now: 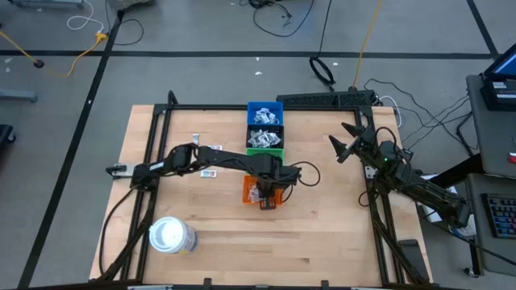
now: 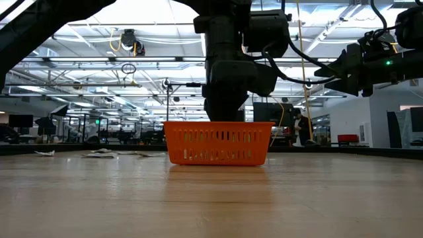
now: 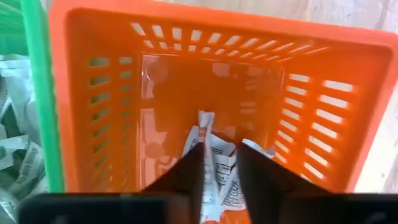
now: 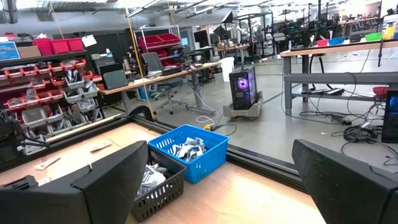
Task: Pick & Place First Aid Supplies
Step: Put the orange ointment pack into the orange bin
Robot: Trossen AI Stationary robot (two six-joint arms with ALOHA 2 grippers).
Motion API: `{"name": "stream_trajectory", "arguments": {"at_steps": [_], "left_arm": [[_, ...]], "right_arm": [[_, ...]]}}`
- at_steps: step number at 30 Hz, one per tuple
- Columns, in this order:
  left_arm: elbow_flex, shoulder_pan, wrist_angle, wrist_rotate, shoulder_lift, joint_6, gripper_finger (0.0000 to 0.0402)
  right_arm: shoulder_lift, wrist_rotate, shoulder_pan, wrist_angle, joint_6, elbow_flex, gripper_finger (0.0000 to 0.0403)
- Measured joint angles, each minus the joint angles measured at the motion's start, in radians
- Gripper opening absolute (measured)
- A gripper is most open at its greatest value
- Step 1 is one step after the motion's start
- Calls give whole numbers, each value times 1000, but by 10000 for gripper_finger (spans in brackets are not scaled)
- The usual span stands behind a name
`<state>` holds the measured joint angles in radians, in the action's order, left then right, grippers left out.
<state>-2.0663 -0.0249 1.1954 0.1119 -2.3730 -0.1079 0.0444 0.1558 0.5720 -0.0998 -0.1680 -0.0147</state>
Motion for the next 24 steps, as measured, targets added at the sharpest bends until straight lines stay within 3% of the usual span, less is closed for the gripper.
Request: {"name": "stream_trajectory", "arguments": {"at_steps": [5, 10, 16, 24], "left_arm": [[1, 8, 32, 27, 11, -6, 176], [1, 21, 79, 33, 51, -6, 230], [0, 33, 143, 76, 86, 20, 257], [43, 64, 250, 16, 127, 117, 267]], "right_arm": [[0, 0, 0, 0, 0, 0, 393], [0, 0, 0, 0, 0, 0, 393], [0, 0, 0, 1, 0, 0, 393], [0, 0, 0, 1, 0, 0, 393]]}}
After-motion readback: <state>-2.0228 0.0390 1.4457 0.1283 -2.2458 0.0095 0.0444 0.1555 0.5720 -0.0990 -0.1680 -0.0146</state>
